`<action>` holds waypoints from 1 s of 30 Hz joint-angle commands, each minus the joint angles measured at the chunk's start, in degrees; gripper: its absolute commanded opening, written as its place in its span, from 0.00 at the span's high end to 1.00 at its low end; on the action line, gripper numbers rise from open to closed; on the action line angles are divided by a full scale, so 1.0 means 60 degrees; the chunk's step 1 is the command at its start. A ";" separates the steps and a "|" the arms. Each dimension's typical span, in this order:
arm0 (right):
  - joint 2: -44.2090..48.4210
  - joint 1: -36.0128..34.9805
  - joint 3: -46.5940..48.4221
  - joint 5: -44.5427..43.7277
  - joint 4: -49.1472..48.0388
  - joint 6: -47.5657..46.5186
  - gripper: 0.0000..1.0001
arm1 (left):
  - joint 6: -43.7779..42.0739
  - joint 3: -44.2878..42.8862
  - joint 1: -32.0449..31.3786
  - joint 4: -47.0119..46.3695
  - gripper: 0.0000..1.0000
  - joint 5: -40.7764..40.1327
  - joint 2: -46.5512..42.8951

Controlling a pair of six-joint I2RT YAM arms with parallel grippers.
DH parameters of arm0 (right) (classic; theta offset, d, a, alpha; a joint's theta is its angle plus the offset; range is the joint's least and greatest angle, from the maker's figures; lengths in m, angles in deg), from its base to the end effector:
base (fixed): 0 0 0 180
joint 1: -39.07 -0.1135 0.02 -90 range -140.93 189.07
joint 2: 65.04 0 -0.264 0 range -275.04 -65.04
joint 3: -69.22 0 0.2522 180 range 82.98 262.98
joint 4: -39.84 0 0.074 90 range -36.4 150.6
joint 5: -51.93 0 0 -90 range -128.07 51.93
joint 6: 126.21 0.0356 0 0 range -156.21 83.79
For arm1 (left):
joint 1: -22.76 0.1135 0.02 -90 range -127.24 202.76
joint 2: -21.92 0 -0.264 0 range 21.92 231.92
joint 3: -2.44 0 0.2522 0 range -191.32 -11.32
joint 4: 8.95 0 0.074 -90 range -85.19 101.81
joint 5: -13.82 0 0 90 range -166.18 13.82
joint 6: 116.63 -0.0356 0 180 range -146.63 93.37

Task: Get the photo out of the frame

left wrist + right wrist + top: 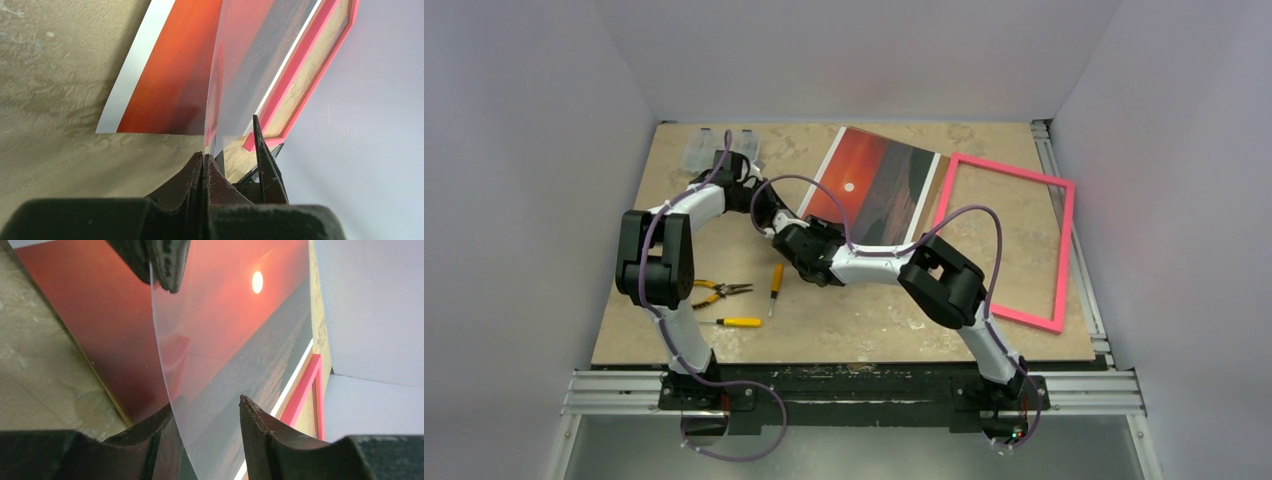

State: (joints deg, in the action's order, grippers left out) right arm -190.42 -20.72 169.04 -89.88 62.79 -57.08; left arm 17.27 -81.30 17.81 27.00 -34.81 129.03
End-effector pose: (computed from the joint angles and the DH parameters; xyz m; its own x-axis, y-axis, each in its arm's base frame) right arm 0.2576 0.3869 0.1480 -0.2552 -0.8760 -0.4093 -0.3887 0.4805 -0.7861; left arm 0.3771 -0.0563 0.1792 -0.8952 -0.4448 0.0265 -0.3054 0.5692 -0.7634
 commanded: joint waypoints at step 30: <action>-0.0242 -0.0142 0.0329 -0.0887 -0.1228 -0.0722 1.00 | 0.0959 0.0827 0.1413 -0.2138 0.42 0.0662 -0.1618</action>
State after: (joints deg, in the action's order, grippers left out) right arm -194.31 -21.31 170.09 -95.61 57.37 -62.63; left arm 20.46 -78.90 21.42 21.50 -32.17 125.99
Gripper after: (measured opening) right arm 0.004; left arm 0.513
